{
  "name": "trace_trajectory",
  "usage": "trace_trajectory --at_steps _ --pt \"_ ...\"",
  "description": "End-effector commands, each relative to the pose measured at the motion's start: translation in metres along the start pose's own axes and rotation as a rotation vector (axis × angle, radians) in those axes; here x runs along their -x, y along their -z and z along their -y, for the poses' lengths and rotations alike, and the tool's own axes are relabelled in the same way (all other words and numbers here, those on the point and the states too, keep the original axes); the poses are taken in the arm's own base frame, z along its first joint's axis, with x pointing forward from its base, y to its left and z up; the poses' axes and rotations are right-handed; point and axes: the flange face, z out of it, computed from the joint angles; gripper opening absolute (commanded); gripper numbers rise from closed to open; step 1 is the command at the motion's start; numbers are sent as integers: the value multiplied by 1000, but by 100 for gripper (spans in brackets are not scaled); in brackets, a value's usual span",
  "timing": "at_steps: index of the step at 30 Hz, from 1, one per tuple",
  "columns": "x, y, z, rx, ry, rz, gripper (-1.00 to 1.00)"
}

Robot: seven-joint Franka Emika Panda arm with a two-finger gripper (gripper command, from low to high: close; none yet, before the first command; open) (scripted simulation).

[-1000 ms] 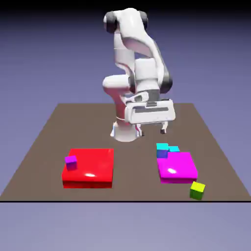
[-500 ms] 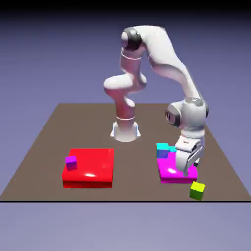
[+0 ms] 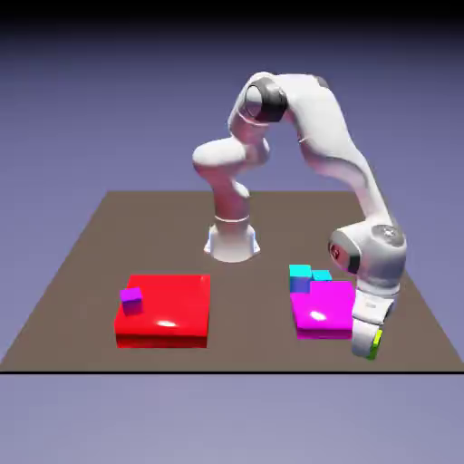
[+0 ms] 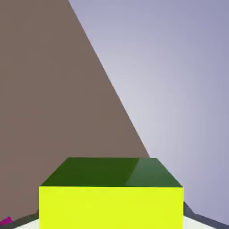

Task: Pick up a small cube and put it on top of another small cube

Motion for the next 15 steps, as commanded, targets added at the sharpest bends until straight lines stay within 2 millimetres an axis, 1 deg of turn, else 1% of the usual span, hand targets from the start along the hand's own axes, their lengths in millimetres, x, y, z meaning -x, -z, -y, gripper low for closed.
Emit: trace_trajectory --at_steps 1,5,8,12,15 --pt "7 9 -2 3 22 -1 -100" --pt "40 42 -10 9 111 -3 -100" --pt "67 63 -17 12 178 -4 -100" --pt "106 85 -26 14 268 -5 -100" --pt "136 98 -33 14 336 -5 -100"
